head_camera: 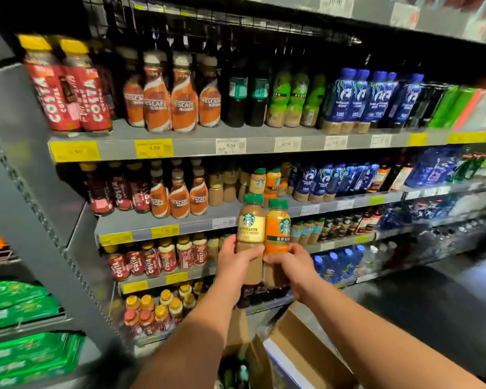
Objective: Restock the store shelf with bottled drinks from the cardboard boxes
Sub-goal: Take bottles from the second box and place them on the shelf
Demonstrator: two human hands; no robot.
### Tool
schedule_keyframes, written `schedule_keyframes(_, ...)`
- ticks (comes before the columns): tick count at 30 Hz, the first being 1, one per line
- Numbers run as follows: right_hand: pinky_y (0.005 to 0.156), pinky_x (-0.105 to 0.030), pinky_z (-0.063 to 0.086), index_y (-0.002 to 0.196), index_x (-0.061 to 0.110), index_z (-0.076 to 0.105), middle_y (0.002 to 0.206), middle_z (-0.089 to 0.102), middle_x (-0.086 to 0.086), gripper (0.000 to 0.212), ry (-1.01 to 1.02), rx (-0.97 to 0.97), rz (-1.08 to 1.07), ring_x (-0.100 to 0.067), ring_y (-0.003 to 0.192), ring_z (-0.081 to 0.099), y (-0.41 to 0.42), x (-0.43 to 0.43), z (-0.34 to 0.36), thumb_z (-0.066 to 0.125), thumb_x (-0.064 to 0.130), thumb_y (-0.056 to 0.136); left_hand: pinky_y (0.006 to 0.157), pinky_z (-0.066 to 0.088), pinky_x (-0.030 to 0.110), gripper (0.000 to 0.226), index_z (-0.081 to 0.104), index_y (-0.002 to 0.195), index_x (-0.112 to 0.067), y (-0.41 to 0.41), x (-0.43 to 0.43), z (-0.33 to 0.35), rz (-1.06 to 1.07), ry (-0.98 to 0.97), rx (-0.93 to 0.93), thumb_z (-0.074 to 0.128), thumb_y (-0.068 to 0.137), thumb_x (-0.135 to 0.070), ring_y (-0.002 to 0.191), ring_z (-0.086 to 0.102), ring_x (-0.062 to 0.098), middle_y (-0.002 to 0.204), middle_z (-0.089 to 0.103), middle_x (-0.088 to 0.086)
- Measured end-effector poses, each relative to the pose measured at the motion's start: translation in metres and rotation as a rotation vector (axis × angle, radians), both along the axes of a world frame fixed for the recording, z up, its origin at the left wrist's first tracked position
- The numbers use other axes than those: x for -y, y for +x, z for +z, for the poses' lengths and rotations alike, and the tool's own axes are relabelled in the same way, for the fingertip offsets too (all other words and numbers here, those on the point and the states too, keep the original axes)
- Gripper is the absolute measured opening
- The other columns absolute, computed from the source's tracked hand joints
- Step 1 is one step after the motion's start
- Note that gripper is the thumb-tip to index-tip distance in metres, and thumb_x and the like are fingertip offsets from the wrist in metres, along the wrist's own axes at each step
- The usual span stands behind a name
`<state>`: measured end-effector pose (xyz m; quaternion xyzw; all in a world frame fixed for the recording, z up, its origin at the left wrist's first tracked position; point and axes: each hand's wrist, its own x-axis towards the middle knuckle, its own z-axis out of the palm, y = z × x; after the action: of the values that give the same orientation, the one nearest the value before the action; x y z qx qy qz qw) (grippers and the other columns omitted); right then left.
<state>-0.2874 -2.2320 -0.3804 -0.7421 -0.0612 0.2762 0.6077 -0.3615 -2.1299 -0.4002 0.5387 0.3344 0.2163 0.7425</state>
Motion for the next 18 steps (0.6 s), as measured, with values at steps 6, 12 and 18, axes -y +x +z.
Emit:
schedule_keyframes(6, 0.065, -0.029, 0.047, 0.096, 0.013, 0.054, 0.092, 0.067, -0.009, 0.032, 0.009, 0.015, -0.074, -0.02, 0.077, 0.061, 0.04, -0.028, -0.01, 0.074, 0.004, 0.072, 0.079, 0.05, 0.033, 0.046, 0.059, 0.112, -0.024, 0.041, -0.031, -0.01, -0.058, 0.029, -0.003, 0.081, 0.072, -0.018, 0.095, 0.064, 0.015, 0.107, 0.068, -0.001)
schedule_keyframes(12, 0.076, -0.034, 0.05, 0.101, 0.012, 0.055, 0.095, 0.067, -0.007, 0.036, -0.026, 0.058, -0.086, -0.023, 0.086, 0.063, 0.096, -0.043, -0.018, 0.075, 0.003, 0.072, 0.055, 0.044, 0.01, 0.035, 0.057, 0.088, -0.035, 0.092, -0.05, -0.014, -0.019, 0.094, 0.002, 0.081, 0.072, -0.013, 0.07, 0.063, -0.01, 0.079, 0.067, -0.022)
schedule_keyframes(18, 0.077, -0.034, 0.049, 0.1, 0.013, 0.054, 0.098, 0.066, -0.009, 0.039, -0.056, 0.125, -0.081, -0.024, 0.086, 0.062, 0.175, -0.065, -0.034, 0.077, 0.004, 0.071, 0.074, 0.047, 0.02, 0.041, 0.056, 0.107, -0.023, 0.148, -0.071, -0.02, 0.1, 0.251, -0.027, 0.079, 0.075, -0.011, 0.086, 0.062, 0.004, 0.096, 0.066, -0.01)
